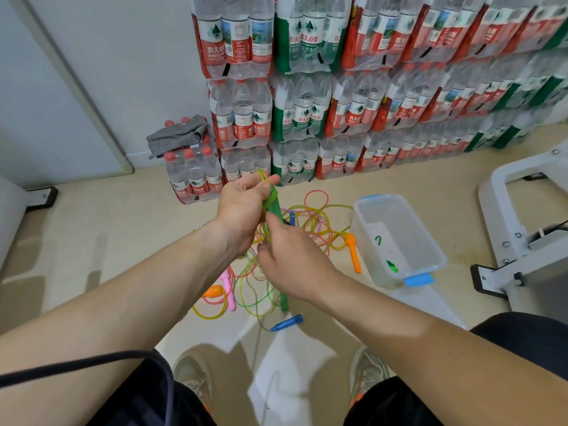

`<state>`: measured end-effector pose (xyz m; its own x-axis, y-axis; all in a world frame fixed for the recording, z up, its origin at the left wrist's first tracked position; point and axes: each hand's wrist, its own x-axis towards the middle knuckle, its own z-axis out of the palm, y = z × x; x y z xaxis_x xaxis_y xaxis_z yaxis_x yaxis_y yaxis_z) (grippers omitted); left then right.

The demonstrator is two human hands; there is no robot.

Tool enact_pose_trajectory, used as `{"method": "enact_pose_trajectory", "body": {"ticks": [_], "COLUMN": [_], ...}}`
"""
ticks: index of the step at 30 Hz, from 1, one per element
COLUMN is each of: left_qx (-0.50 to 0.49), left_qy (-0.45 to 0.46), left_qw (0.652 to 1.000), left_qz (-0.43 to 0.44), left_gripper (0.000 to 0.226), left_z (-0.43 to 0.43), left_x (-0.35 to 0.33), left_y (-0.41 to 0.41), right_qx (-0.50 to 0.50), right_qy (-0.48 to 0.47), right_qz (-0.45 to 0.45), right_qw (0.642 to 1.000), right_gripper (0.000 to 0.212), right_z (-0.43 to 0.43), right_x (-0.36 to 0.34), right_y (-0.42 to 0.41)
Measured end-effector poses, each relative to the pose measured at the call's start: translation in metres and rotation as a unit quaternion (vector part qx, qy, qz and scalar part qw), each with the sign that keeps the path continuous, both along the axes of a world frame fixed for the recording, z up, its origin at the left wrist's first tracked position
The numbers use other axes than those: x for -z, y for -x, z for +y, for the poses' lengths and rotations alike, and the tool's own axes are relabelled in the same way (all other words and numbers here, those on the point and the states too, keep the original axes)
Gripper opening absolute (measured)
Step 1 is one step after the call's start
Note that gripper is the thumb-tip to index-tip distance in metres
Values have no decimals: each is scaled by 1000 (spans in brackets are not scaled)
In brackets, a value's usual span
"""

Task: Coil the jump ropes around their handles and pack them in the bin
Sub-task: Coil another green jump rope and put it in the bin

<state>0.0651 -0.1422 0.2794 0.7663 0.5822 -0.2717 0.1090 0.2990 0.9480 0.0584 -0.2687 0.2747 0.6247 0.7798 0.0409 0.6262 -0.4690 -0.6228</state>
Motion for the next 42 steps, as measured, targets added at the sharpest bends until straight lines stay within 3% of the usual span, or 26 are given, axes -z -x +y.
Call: {"method": "enact_pose_trajectory", "body": {"ticks": [2, 6, 12, 14, 18, 22, 27, 32, 37, 42], "left_qx": [13, 20, -15, -33, -26, 81, 221, 254, 269, 270], "left_qy": [-3, -23, -11, 22, 112, 168, 44, -36, -95, -107], "left_qw": [1000, 999, 1000, 999, 992, 980, 974, 967, 958, 956], "left_qz": [8, 22, -5, -28, -61, -75, -26, 1, 35, 34], "left_gripper": [19, 48, 34, 30, 27, 31, 39, 44, 46, 48], "left_z": [2, 2, 2, 7, 22, 34, 38, 33, 28, 24], "left_x": [2, 4, -6, -12, -28, -41, -42, -35, -33, -30], "left_y": [1, 1, -1, -1, 2, 11, 22, 21, 21, 22], "right_qx": [-16, -34, -6, 10, 35, 87, 163, 190, 152, 186], "right_qy": [35, 96, 71, 25, -65, -85, -187, -258, -262, -260], "right_qz": [-44, -113, -71, -32, 108, 268, 348, 421, 435, 406], "right_qw": [998, 988, 995, 999, 991, 956, 904, 848, 848, 856], "right_gripper": [16, 34, 71, 62, 25, 37, 19, 16, 27, 10], "right_z": [-2, -3, 0, 0, -3, -10, -21, -17, -16, -18], "right_x": [-2, -1, 12, 16, 20, 28, 11, 1, -4, 1], "right_y": [0, 4, 14, 13, 2, -33, -65, -73, -72, -78]}}
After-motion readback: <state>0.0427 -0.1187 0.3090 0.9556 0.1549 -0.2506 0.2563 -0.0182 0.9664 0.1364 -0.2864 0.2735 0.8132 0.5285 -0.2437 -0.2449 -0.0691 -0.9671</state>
